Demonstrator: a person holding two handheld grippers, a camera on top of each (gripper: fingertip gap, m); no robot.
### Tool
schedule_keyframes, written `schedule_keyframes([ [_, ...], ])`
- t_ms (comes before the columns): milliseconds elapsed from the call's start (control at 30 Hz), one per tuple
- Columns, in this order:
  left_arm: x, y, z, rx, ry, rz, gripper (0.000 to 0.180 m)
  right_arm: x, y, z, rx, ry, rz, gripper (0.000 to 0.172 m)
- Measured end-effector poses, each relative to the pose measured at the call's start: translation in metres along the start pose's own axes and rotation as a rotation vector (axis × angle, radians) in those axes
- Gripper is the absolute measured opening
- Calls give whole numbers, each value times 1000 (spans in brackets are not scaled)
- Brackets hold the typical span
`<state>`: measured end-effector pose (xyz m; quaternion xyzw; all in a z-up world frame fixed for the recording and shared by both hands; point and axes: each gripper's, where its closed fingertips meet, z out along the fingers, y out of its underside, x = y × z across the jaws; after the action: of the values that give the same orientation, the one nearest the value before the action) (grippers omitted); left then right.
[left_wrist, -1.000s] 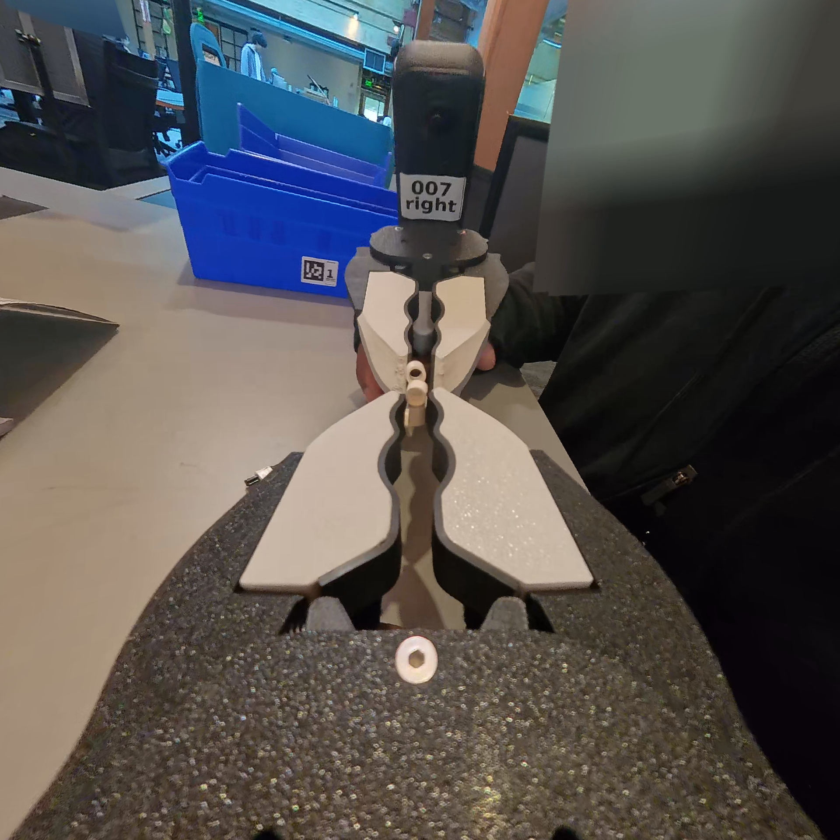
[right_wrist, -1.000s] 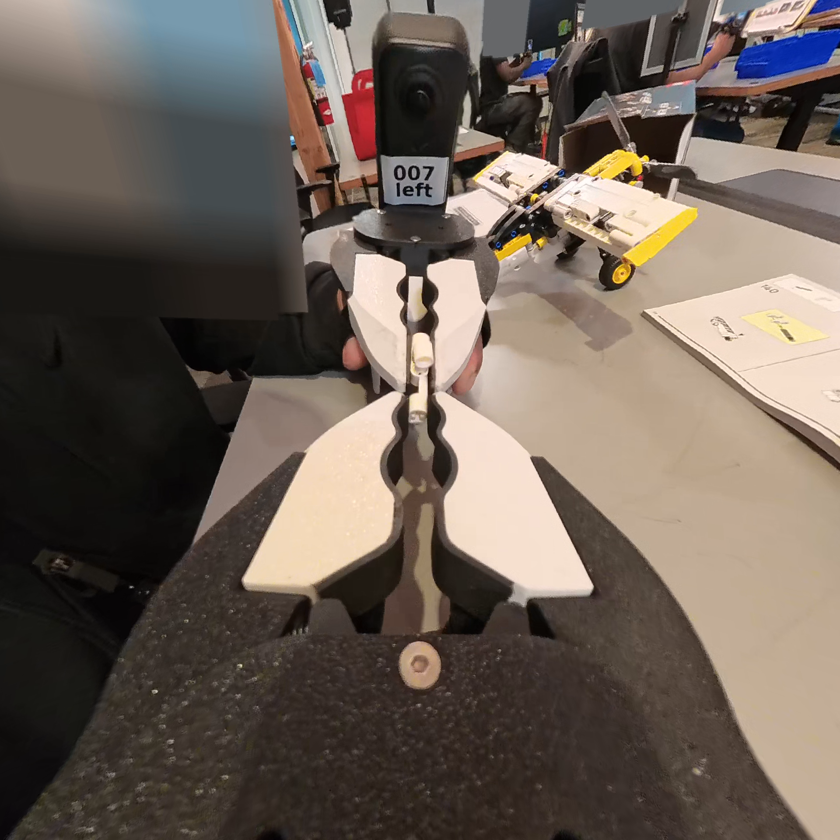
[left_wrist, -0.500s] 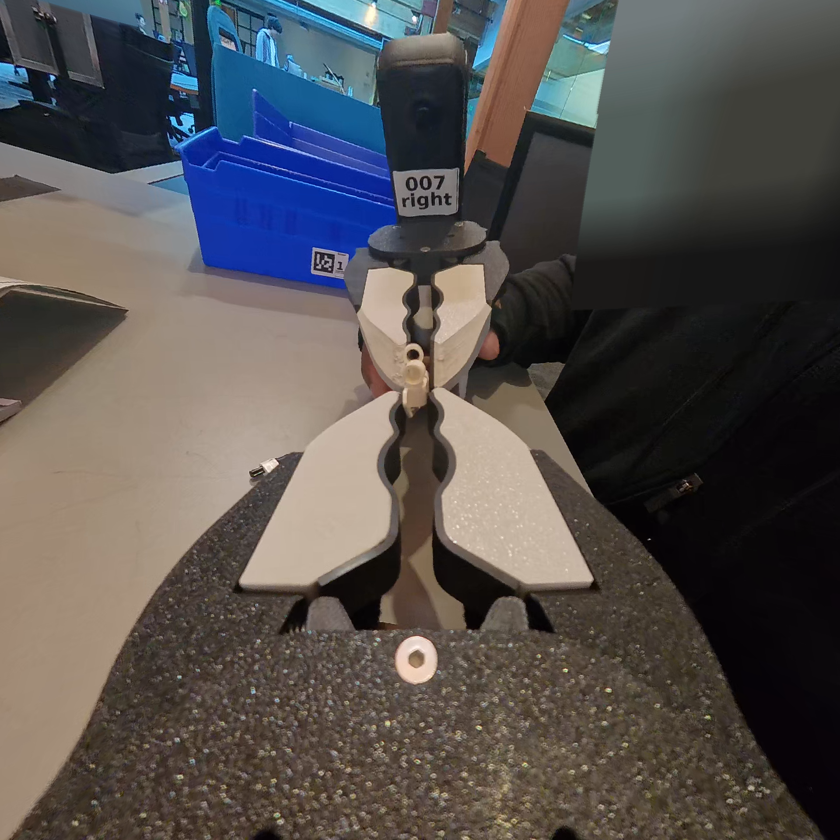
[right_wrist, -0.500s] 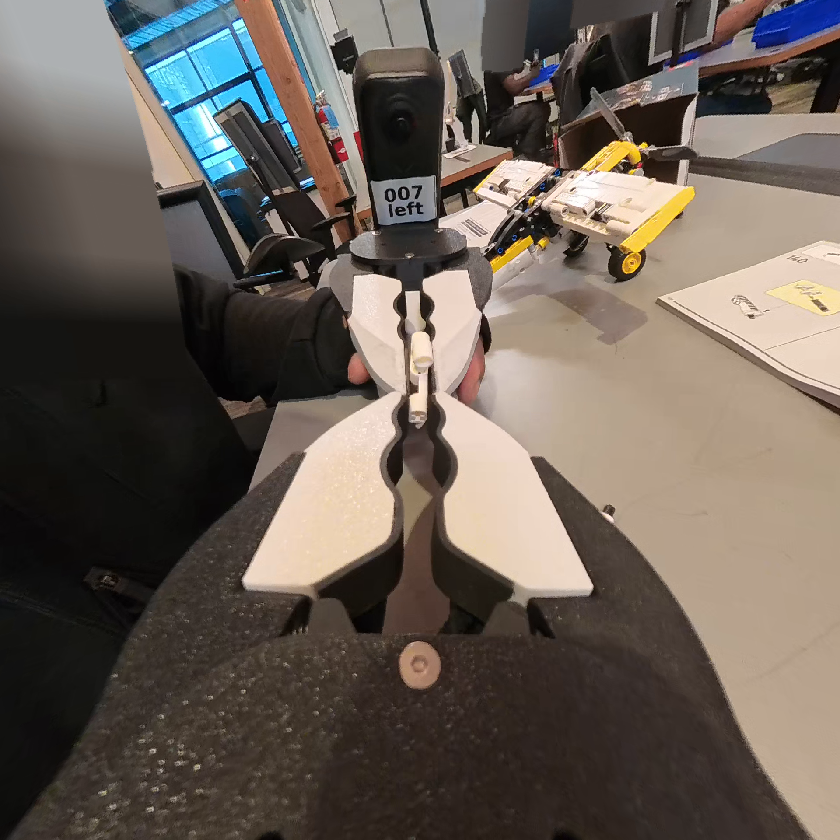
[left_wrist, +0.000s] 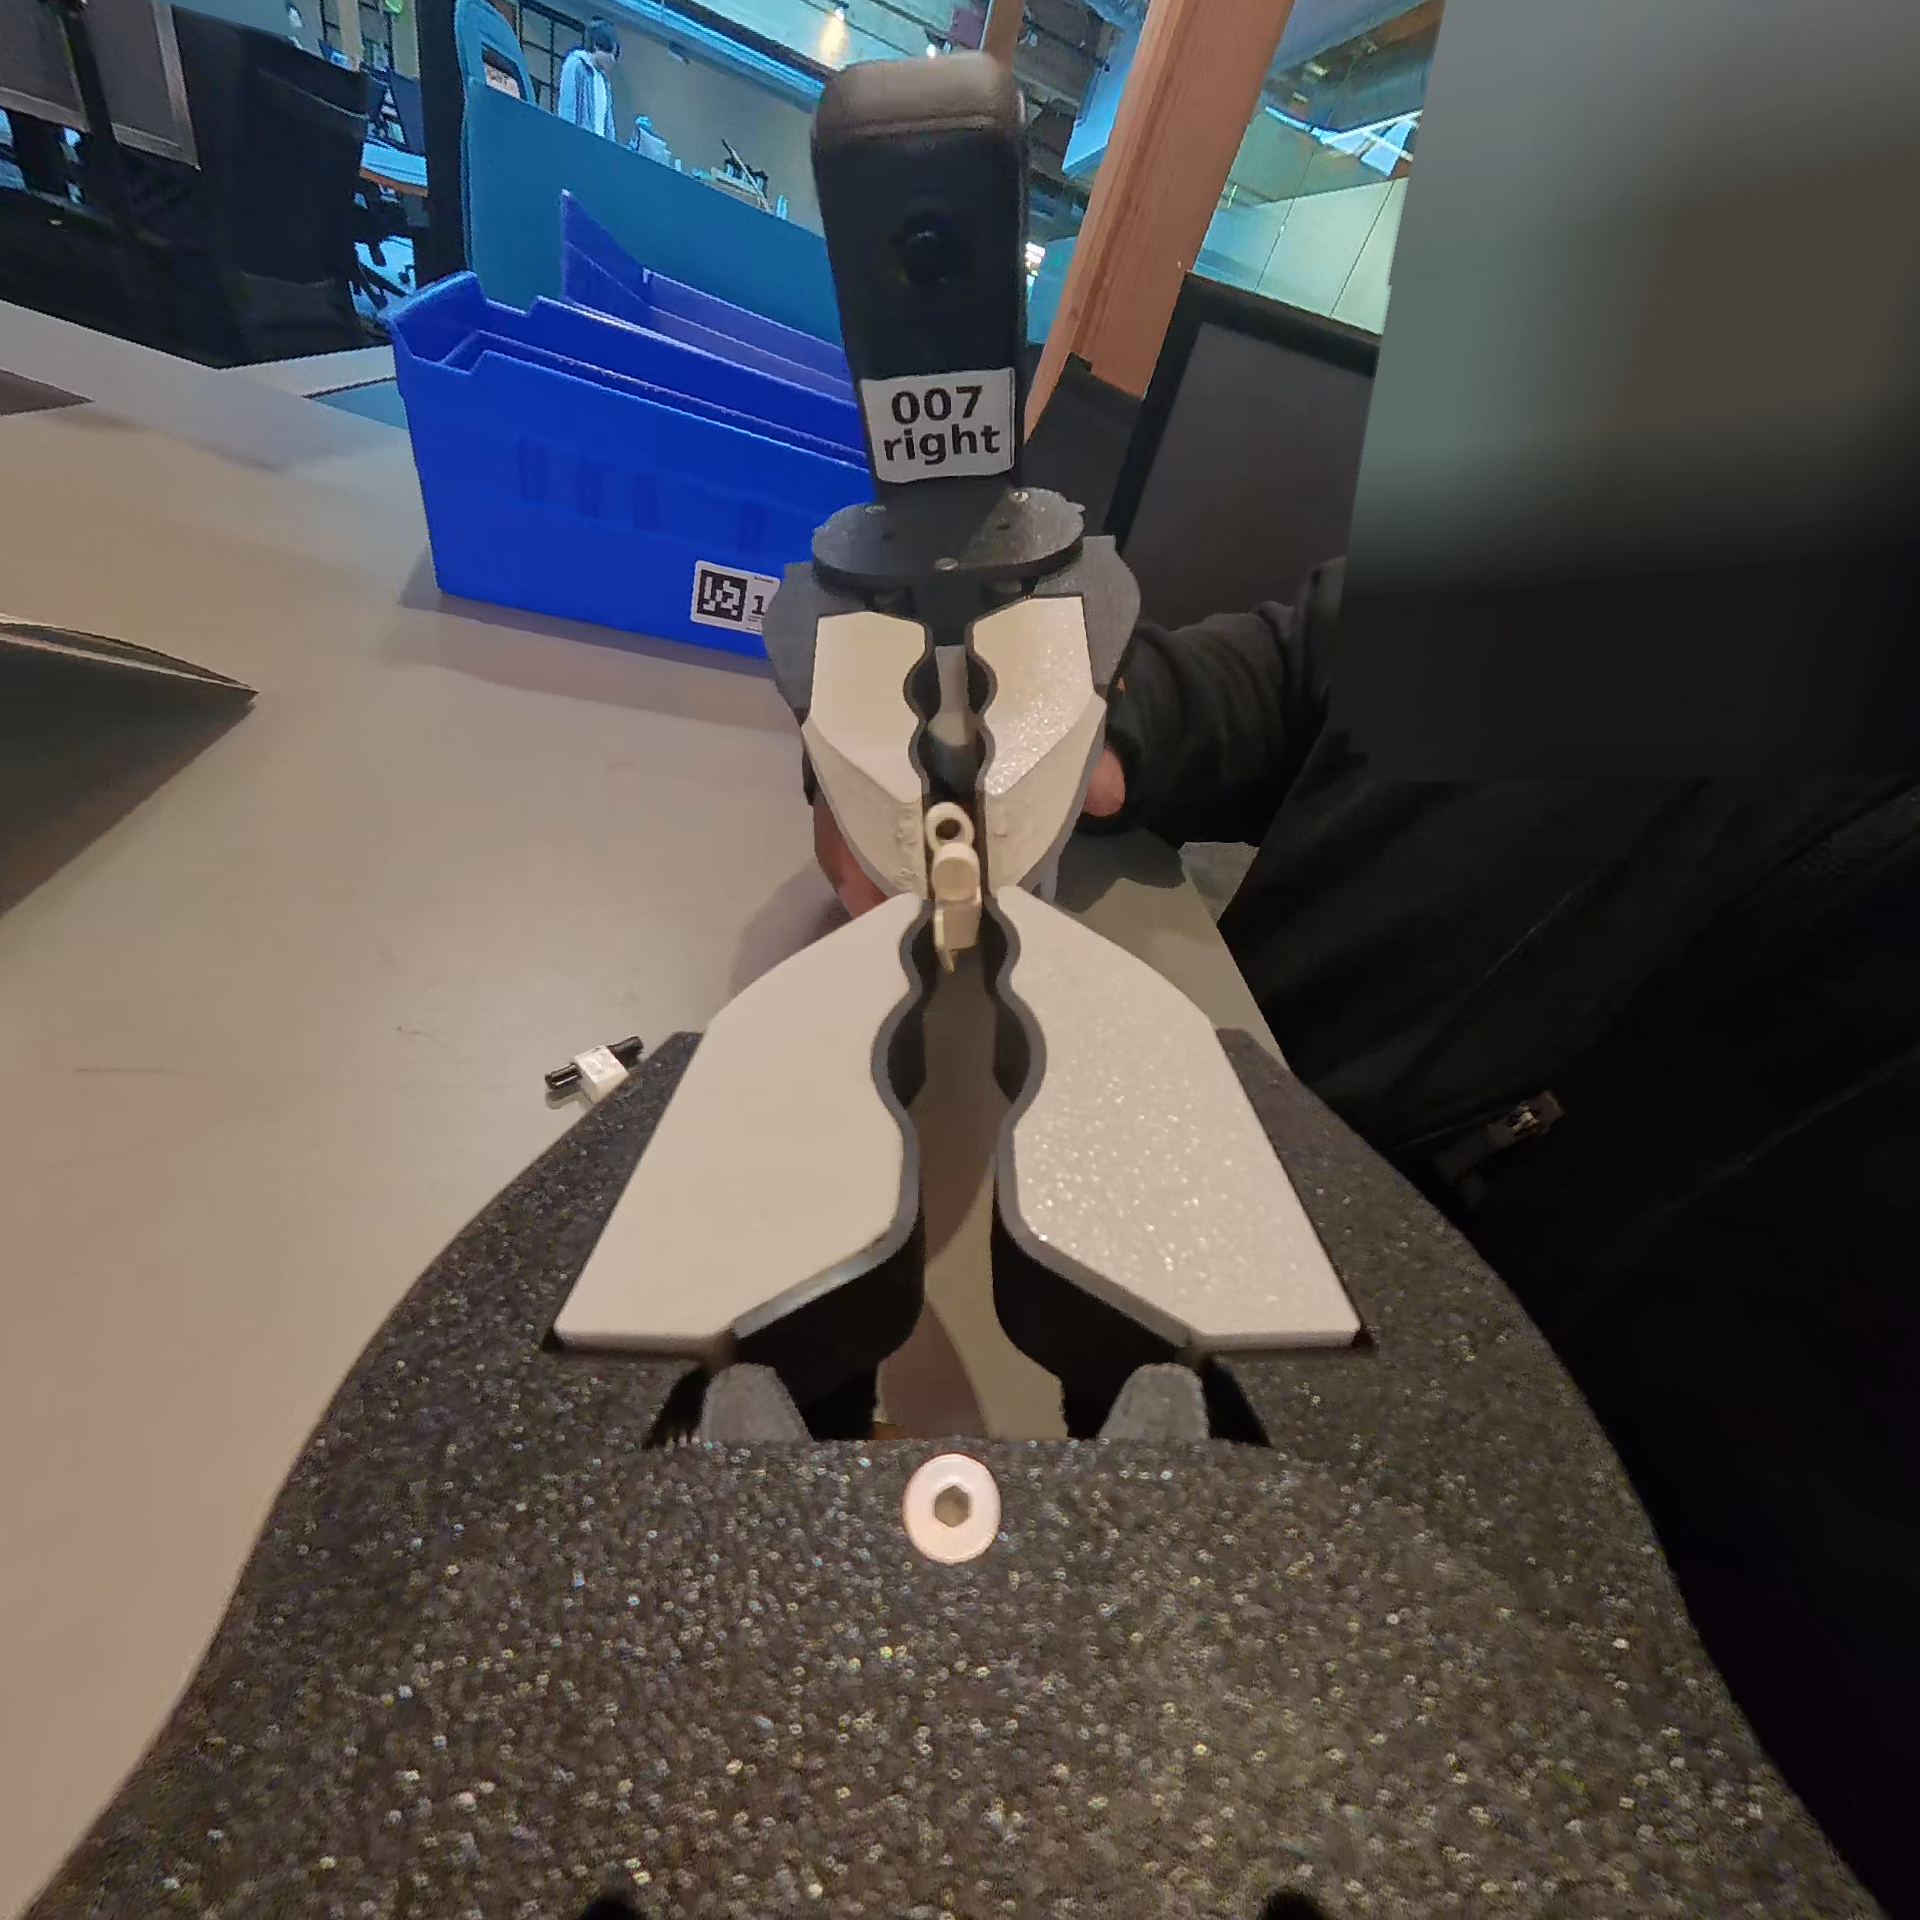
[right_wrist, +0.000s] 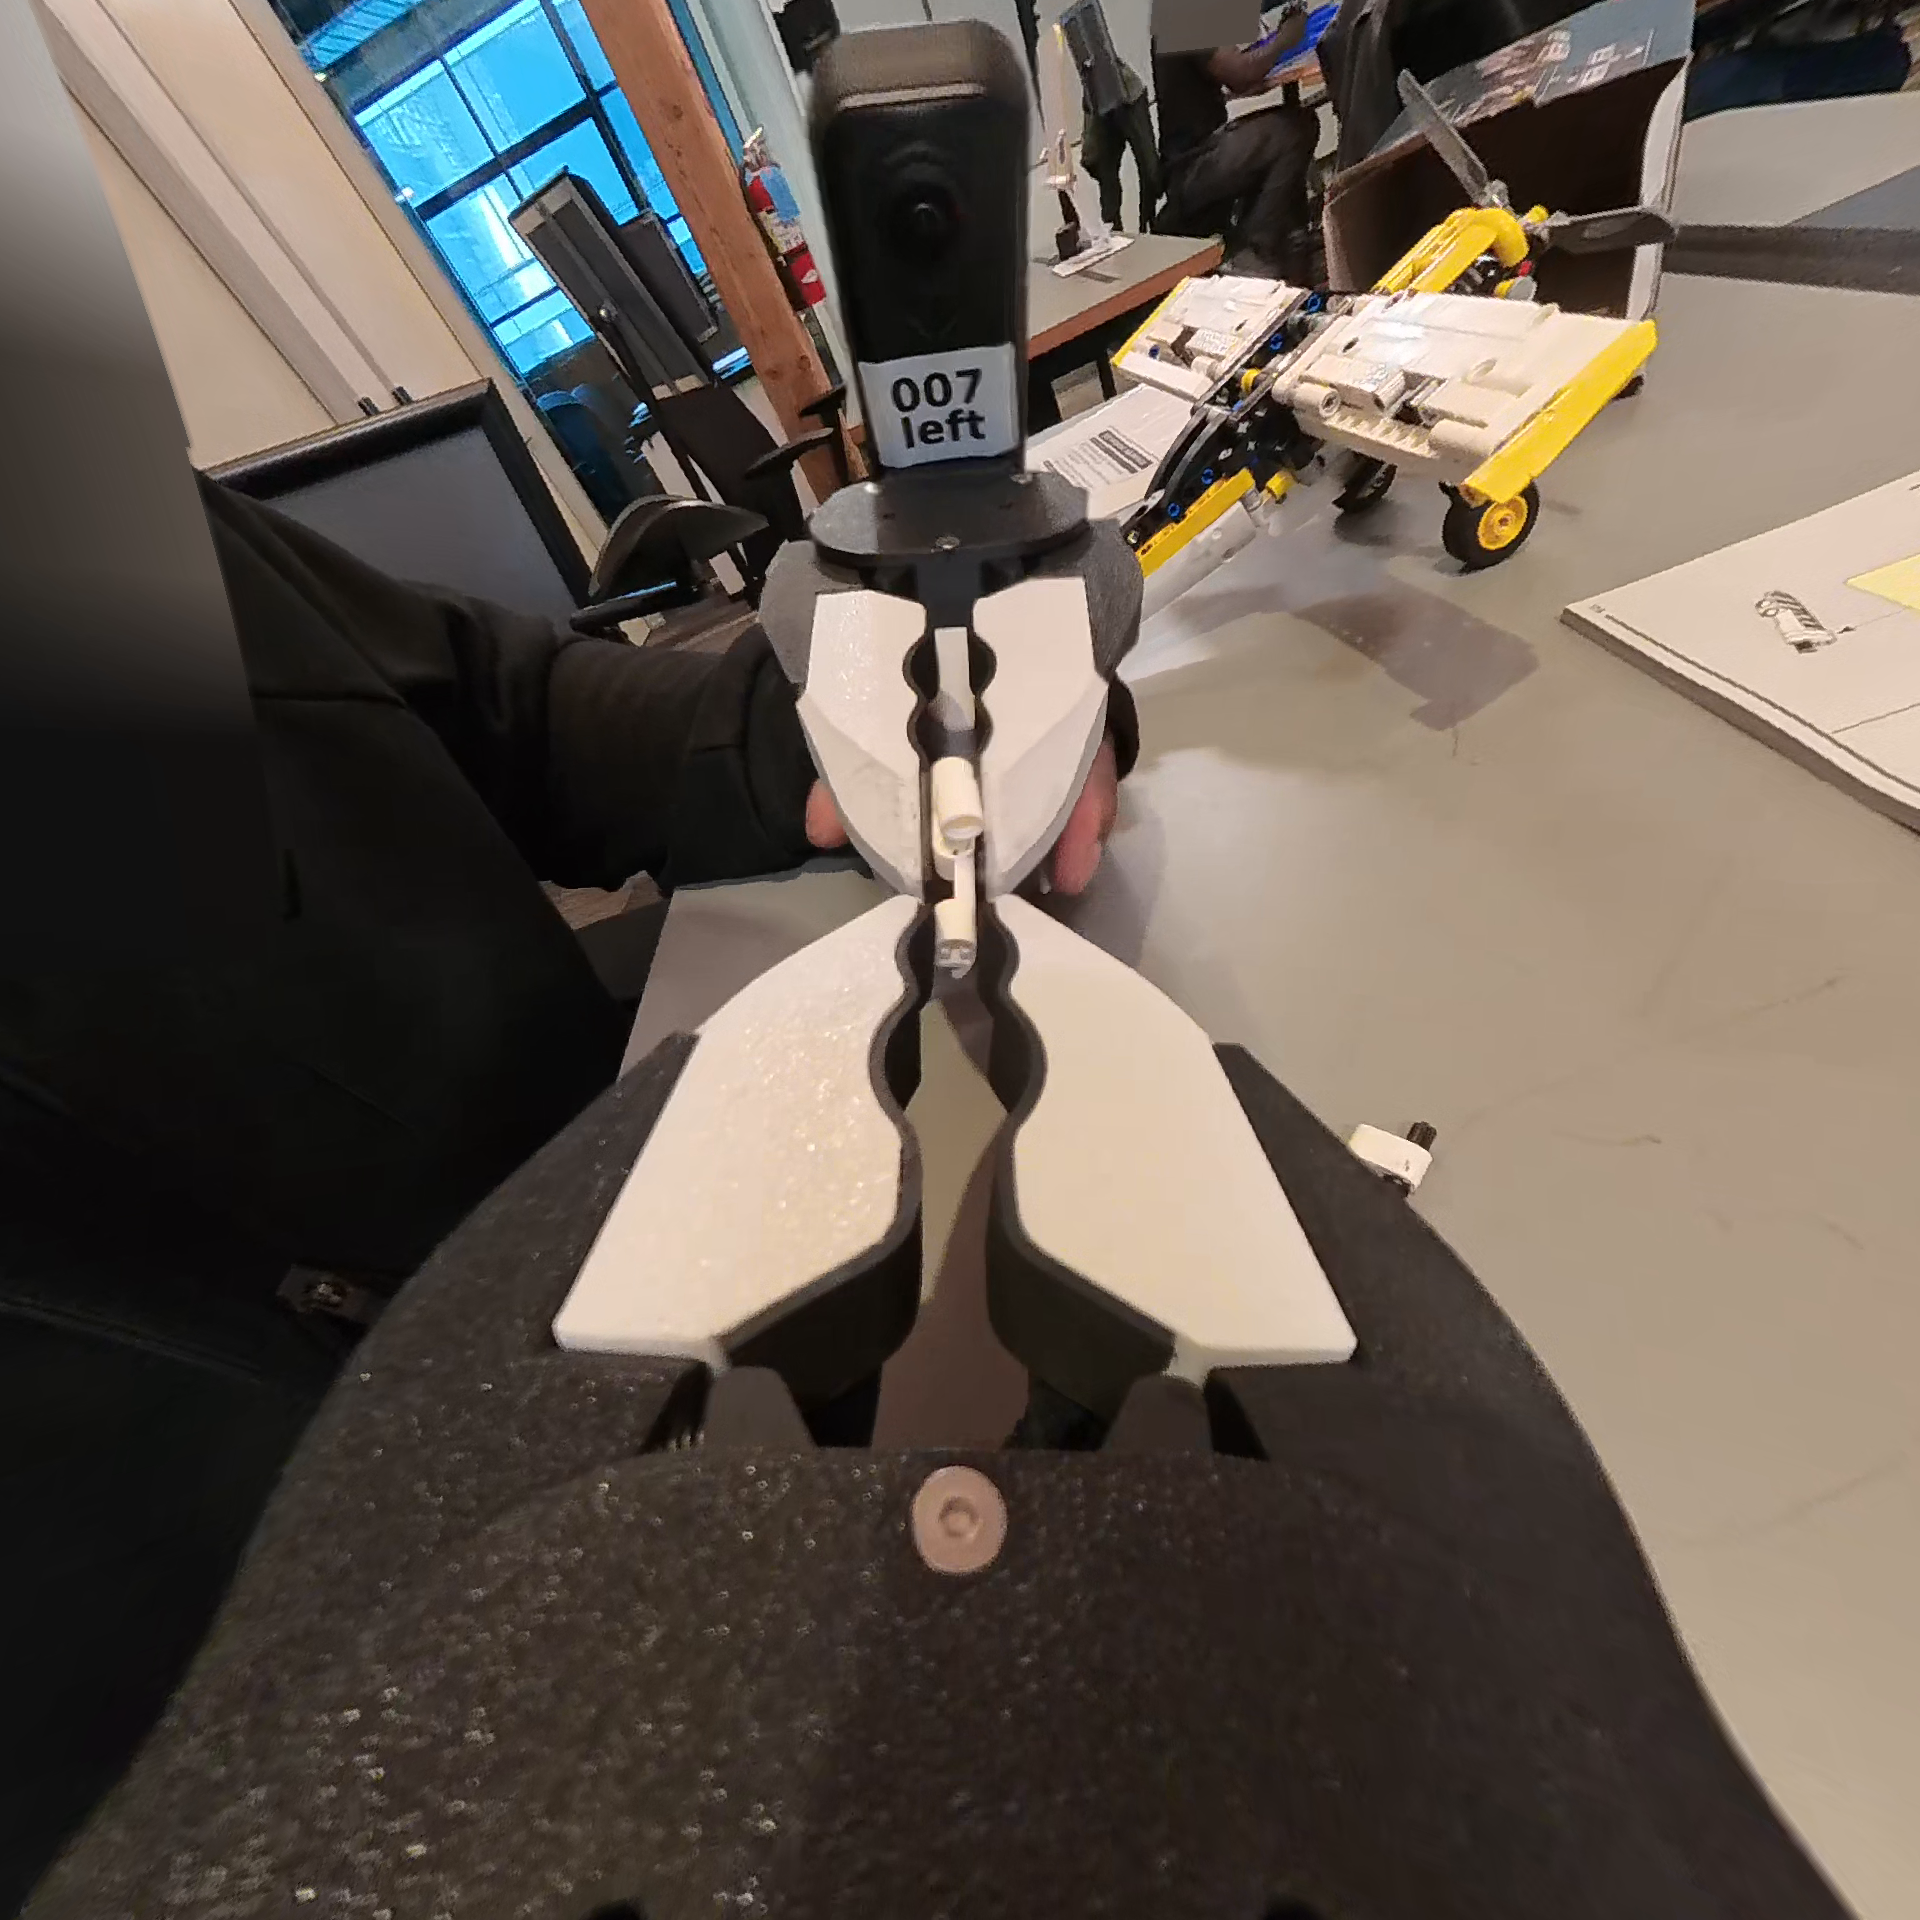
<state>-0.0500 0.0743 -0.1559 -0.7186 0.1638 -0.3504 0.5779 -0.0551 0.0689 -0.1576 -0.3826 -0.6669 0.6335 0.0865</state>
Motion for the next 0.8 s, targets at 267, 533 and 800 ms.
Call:
schedule_keyframes([
  [267, -12, -18, -10, 142, 25, -246, 7, 24, -12, -8, 25, 246, -386, 31],
  [533, -7, -22, -6, 202, 128, -458, 7, 8, -32, -3, 70, 391, -950, 57],
  [800, 1, -17, 0, 164, 174, -502, 7, 8, -29, 6, 51, 374, -998, 44],
])
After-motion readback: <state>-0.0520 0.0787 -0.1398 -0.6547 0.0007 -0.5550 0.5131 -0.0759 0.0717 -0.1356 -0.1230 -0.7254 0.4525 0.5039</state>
